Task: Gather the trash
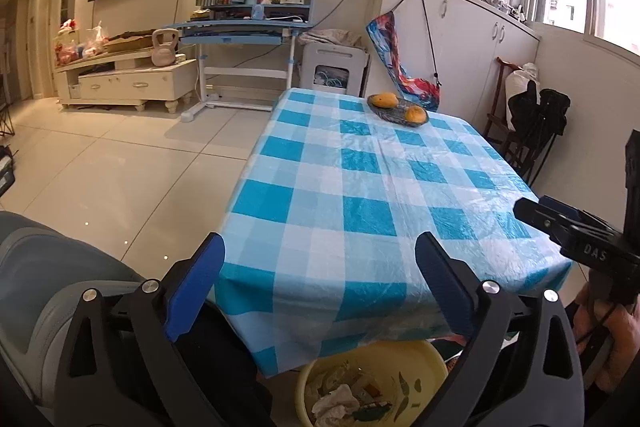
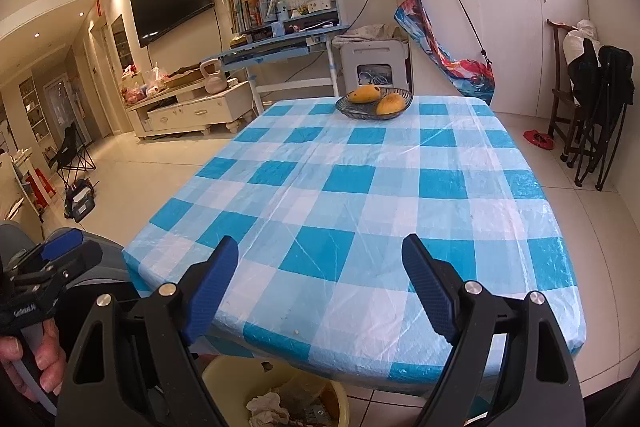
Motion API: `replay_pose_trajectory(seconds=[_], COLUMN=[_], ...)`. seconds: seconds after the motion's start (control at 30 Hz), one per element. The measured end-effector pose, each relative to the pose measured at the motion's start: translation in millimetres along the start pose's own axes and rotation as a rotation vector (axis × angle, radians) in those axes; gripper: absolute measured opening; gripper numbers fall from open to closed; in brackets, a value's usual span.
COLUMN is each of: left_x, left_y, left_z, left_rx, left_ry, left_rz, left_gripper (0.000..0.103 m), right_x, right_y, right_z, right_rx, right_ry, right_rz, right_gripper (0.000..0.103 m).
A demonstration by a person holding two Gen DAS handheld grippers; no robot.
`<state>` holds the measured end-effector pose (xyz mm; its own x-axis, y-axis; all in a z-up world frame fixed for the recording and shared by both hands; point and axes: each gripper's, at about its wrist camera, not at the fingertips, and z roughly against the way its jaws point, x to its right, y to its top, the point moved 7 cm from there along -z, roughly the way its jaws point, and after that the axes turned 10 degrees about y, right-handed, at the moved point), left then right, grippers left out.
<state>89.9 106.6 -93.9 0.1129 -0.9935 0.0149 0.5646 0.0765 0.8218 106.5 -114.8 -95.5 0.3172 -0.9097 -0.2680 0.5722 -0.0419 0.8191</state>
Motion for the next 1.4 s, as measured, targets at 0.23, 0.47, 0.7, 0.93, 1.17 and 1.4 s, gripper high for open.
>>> replay_pose_trajectory(seconds=[0.23, 0.47, 0.7, 0.93, 1.17, 1.4], left_x=[-14.9, -13.7, -10.7, -3.8, 5.2, 5.8], left_y=[2.9, -0.1, -0.2, 10.3, 28.5, 25.3], left_z=[-16.6, -21.5, -22.7, -31.8, -46.6, -60.3], left_rx=[0.004, 0.007, 0.009, 0.013, 0.027, 0.01], left_ry=[0.045, 0.044, 0.047, 0.048, 0.063, 0.085], left_rz=[0.036, 0.034, 0.034, 0.024, -0.004, -0.011], left_gripper=[0.096, 0.096, 0.096, 0.096, 0.096, 0.096], right_x=[-4.1, -7.3, -11.5, -15.3, -14.0, -11.4], right_y=[-0.3, 0.9, 4.5, 5.2, 7.4, 7.4], right_z=[-4.0, -5.3, -7.0, -8.4, -10.1, -14.8], right_rx=[0.0, 0.004, 0.016, 0.023, 0.031, 0.026], right_ry=[-0.011, -0.014, -0.023, -0.02, -0.022, -0.025], right_rz=[0.02, 0.033, 0.058, 0.071, 0.066, 0.06], right_gripper=[0.083, 0.083, 0.083, 0.084, 0.085, 0.086])
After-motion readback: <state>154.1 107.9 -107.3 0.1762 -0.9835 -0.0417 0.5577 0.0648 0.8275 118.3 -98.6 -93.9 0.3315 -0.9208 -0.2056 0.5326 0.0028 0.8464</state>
